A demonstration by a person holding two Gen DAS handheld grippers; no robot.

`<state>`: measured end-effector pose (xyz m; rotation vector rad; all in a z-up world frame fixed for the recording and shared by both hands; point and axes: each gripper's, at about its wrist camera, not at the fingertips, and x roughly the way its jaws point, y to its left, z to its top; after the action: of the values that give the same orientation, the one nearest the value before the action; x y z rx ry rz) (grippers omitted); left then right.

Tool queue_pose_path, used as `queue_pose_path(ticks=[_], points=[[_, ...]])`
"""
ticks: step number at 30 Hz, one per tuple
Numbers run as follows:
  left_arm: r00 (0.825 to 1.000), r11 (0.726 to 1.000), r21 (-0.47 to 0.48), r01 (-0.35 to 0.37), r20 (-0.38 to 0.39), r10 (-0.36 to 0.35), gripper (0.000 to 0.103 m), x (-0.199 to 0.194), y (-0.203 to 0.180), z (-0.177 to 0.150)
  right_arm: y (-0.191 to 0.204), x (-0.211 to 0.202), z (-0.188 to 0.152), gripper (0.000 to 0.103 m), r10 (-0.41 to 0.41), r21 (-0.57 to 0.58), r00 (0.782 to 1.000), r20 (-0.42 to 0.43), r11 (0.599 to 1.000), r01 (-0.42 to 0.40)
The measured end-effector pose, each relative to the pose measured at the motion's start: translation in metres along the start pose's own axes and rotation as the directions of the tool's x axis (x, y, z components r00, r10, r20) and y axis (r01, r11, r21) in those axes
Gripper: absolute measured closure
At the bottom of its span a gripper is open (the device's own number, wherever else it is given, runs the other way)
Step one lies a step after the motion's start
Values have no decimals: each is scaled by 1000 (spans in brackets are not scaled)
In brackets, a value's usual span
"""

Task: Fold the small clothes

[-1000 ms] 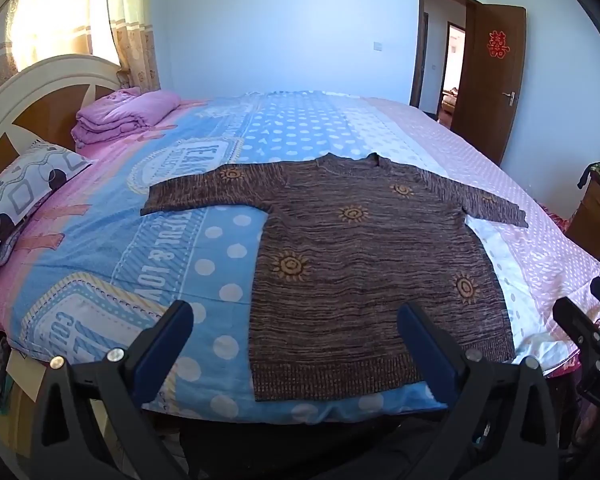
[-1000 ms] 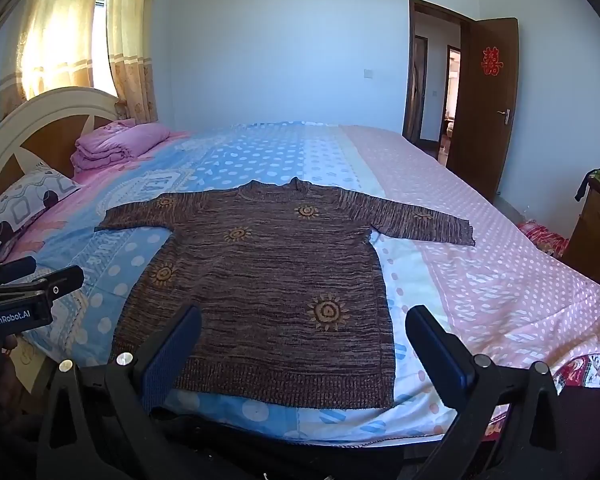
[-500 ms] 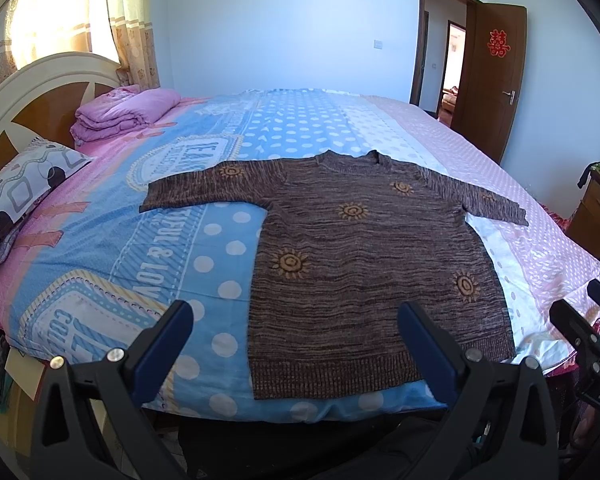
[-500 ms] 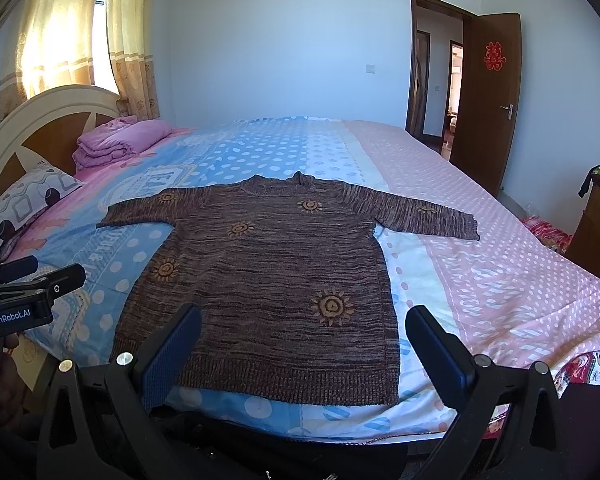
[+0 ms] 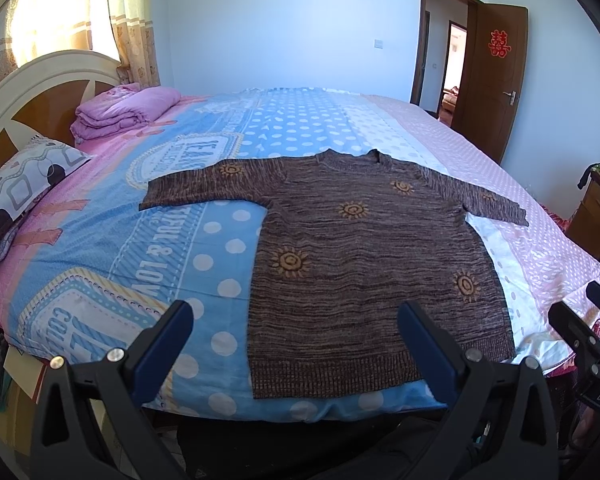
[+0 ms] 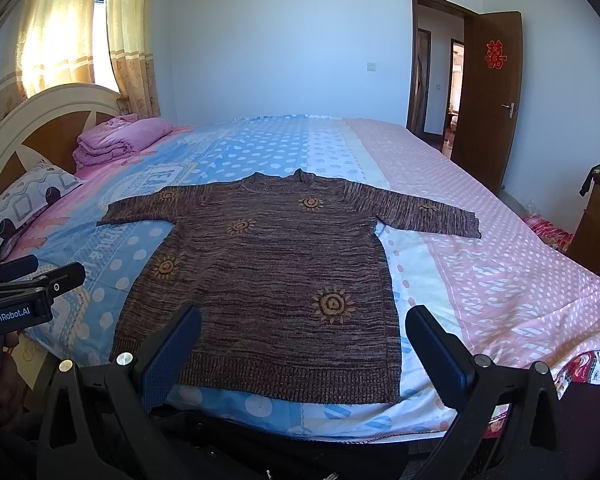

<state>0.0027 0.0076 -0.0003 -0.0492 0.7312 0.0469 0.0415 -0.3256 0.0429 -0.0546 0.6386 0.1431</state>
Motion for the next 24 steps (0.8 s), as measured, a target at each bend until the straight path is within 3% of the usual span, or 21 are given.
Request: queue_pose_path(ticks=[24], points=[[1000, 1000, -12, 7, -22, -8, 0, 6, -1, -3, 0, 7, -3, 1, 11, 0, 1000, -27, 1000, -11]])
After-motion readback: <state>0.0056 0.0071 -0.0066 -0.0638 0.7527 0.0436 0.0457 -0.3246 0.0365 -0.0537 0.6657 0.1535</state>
